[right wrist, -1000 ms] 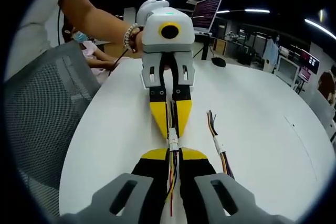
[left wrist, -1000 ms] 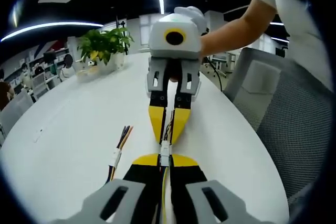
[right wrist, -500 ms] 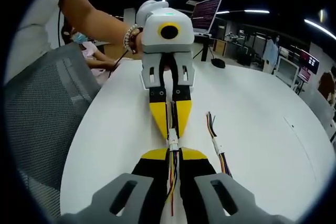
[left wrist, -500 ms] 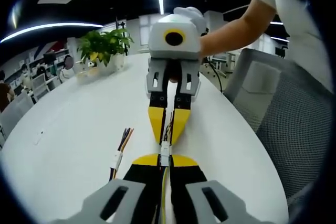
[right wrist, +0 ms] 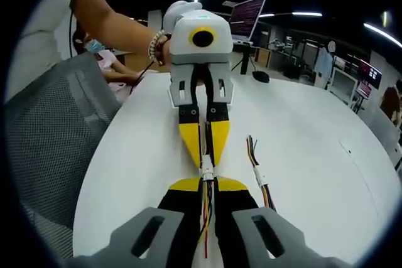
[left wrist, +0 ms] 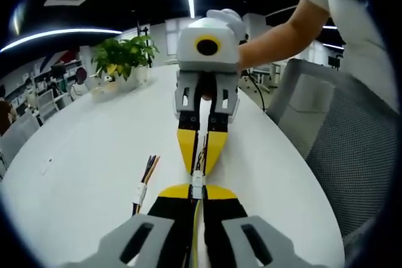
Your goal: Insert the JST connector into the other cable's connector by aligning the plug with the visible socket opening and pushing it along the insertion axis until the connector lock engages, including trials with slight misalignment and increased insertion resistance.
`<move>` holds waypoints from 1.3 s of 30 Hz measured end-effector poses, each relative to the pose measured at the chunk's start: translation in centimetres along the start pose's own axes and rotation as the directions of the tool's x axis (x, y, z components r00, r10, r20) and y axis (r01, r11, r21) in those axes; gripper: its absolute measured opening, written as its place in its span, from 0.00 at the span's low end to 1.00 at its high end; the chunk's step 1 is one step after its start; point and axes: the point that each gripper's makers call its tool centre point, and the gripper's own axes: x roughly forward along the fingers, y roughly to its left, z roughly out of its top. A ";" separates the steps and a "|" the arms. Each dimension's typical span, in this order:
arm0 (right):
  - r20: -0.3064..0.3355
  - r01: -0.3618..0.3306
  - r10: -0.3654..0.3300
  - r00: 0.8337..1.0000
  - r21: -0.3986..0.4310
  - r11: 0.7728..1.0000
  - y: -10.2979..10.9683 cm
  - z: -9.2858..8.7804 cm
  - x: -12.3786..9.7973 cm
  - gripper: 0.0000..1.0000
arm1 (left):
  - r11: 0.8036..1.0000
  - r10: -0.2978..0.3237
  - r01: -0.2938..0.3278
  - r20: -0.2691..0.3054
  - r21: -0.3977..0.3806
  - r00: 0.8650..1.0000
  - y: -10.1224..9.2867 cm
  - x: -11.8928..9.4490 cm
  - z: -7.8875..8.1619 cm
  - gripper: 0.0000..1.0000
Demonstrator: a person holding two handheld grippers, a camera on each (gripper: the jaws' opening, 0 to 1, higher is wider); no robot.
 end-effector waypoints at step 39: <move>-0.001 0.006 -0.006 1.000 0.002 1.000 -0.4 -0.4 0.1 0.03 | 1.000 0.002 -0.002 0.010 -0.002 1.000 0.3 0.5 0.0 0.00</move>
